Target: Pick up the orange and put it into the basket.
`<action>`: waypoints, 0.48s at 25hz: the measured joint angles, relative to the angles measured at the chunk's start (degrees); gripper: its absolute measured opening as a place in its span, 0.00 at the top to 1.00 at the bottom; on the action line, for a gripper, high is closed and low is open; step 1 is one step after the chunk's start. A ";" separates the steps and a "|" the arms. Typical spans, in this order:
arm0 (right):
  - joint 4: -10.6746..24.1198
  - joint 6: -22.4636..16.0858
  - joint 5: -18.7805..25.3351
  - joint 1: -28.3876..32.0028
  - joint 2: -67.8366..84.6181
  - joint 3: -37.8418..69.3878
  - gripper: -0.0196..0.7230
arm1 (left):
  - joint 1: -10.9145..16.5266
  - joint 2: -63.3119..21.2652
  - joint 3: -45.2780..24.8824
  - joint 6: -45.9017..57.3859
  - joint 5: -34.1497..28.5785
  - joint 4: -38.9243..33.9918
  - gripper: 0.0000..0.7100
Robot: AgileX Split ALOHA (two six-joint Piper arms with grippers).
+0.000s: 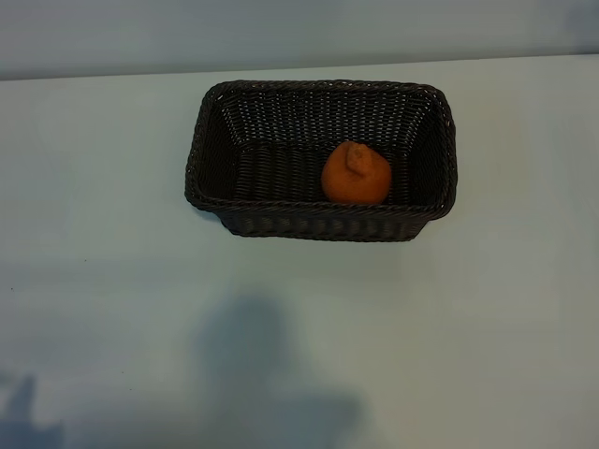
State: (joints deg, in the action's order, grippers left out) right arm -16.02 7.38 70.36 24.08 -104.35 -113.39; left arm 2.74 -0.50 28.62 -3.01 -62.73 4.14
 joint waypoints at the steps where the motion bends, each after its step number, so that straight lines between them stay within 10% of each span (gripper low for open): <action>1: -0.23 0.29 0.00 0.00 2.60 1.80 0.17 | 0.00 0.00 0.00 0.00 0.00 0.00 0.17; 12: -6.95 2.56 1.15 0.00 29.16 9.70 0.17 | 0.00 0.00 0.00 0.00 0.00 0.00 0.17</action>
State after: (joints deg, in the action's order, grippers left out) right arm -22.97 9.94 71.50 24.08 -75.19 -103.69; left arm 2.74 -0.50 28.62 -3.01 -62.73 4.14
